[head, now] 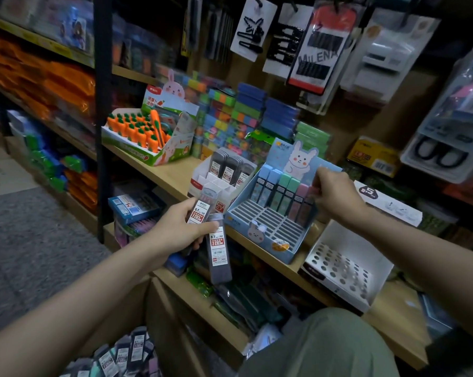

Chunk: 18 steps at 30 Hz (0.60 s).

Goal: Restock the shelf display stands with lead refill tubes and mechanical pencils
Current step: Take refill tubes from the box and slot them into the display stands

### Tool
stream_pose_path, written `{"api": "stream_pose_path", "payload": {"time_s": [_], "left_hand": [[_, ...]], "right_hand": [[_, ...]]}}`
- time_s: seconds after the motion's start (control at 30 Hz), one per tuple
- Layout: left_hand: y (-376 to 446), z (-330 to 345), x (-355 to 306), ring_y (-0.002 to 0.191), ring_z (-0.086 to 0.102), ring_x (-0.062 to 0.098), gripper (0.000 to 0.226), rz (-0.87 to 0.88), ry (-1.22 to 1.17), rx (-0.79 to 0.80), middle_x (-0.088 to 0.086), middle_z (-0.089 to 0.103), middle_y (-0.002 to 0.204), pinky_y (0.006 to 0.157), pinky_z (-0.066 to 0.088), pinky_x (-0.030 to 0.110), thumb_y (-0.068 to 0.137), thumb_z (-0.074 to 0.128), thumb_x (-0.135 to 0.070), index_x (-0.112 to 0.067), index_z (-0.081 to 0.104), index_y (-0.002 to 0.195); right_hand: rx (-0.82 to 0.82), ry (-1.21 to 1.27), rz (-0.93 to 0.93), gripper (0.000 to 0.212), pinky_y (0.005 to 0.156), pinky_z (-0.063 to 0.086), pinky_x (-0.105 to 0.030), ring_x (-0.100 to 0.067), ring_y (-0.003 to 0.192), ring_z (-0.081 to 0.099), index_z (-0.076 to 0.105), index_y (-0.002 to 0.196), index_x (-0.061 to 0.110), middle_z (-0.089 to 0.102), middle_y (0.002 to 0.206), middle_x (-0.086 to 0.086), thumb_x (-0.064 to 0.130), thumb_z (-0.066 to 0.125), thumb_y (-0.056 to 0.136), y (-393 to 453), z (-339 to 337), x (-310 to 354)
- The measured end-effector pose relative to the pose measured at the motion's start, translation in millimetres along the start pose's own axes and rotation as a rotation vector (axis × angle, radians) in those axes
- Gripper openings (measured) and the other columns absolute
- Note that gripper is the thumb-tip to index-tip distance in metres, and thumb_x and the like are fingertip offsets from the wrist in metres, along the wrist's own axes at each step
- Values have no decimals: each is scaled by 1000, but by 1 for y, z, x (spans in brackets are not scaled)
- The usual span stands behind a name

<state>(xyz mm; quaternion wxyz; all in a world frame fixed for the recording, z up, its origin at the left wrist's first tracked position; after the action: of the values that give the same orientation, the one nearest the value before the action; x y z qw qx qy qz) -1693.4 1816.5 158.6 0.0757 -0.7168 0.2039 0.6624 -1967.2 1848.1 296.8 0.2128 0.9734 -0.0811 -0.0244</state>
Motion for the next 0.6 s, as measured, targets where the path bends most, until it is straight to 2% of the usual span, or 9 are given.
{"api": "stream_pose_path", "payload": {"time_s": [0.1,0.2,0.33,0.47,0.53,0.6], "left_hand": [[-2,2,-1,56,55,20,19,-5,13,10,20,67,77,56,46,37,85,72,-15,-20,64,103],[-4,2,-1,55,55,20,19,-12,16,7,14,65,70,54,46,35,86,71,-14,-17,63,103],[-7,3,-3,54,54,19,19,-15,10,7,6,62,62,52,46,32,87,70,-12,-16,63,104],[-10,5,-4,51,54,11,18,-22,0,15,0,64,61,47,45,23,88,69,-11,-16,63,104],[-11,4,-5,50,54,8,15,-24,-6,16,-3,64,57,46,45,20,88,69,-12,-15,63,102],[-12,3,-7,50,56,7,13,-21,-5,16,-4,66,59,46,44,20,87,70,-15,-15,64,100]], "right_hand": [[-20,-158,-39,7,67,48,-38,-38,84,59,59,94,1,61,96,-19,1,57,87,2,-2,8],[22,-246,-4,16,63,40,-32,-38,84,60,63,101,-2,59,98,-18,2,58,87,4,1,7],[89,-299,24,5,61,40,-32,-37,79,61,60,86,0,57,93,-18,-3,58,83,-2,7,6],[153,-299,59,13,63,42,-34,-38,83,61,64,92,-3,47,89,-13,-6,61,80,-6,10,6],[159,-267,49,16,67,45,-35,-36,87,61,63,98,-1,52,100,-15,-2,61,82,-8,6,8],[64,-105,-41,26,73,47,-32,-28,93,60,63,113,6,55,113,-12,8,64,87,-16,-7,27]]}}
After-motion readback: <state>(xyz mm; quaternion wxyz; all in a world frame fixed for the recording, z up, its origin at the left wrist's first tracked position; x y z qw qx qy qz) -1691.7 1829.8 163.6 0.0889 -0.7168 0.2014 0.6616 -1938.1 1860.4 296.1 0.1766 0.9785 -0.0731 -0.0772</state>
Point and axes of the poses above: each hand's wrist, its own y-axis towards the middle knuckle, its own z-axis out of the palm, x = y × z, the point moved 10 cm from there along y, towards the middle knuckle
